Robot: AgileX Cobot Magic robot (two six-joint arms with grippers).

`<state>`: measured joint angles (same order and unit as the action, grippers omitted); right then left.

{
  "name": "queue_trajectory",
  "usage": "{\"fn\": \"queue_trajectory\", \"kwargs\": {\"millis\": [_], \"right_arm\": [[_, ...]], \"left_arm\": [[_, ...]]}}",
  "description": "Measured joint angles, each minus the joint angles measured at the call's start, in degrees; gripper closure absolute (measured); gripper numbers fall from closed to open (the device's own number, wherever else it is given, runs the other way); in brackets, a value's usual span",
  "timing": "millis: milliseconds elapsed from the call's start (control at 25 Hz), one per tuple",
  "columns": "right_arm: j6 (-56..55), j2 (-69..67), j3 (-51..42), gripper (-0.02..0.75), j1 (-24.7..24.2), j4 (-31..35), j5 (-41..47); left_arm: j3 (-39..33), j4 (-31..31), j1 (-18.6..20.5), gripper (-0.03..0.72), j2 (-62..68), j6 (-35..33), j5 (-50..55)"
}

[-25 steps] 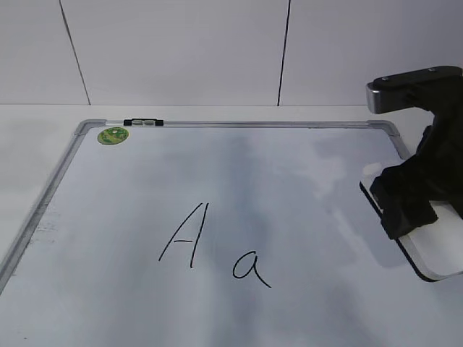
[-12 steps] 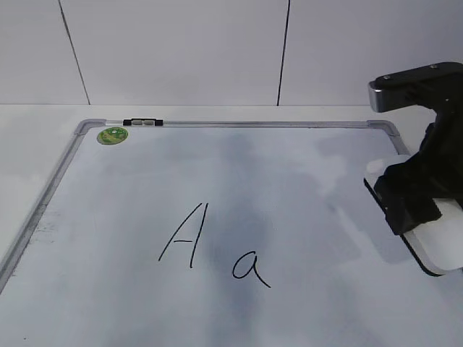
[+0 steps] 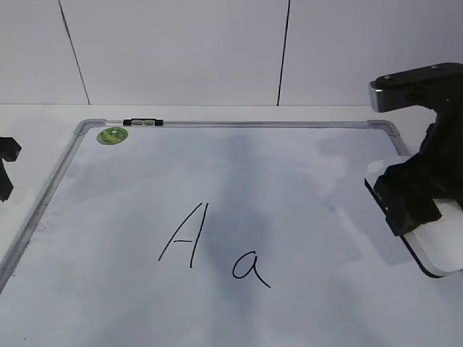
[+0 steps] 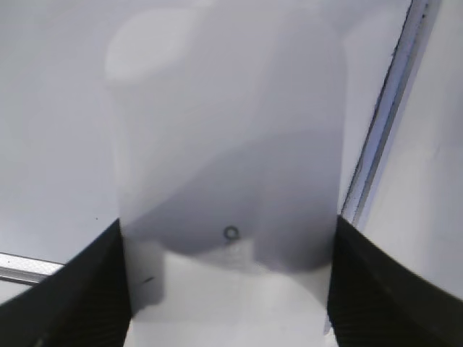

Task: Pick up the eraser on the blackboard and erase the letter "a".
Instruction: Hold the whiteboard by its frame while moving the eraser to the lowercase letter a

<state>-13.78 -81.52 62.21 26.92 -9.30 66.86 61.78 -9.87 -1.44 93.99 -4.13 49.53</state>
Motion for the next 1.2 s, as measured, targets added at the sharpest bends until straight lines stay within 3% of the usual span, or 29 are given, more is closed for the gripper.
{"fn": "queue_trajectory", "kwargs": {"millis": [280, 800, 1200], "right_arm": [[0.0, 0.0, 0.0, 0.179, 0.0, 0.6, 0.3], [0.0, -1.0, 0.0, 0.179, 0.0, 1.0, 0.3], [0.0, -1.3, 0.0, 0.179, 0.0, 1.1, 0.3]], "left_arm": [[1.3, -0.1, 0.0, 0.454, 5.5, 0.0, 0.5], [10.1, -1.4, 0.0, 0.454, 14.0, 0.0, 6.9], [10.3, -1.6, 0.0, 0.454, 17.4, 0.0, 7.6]]}}
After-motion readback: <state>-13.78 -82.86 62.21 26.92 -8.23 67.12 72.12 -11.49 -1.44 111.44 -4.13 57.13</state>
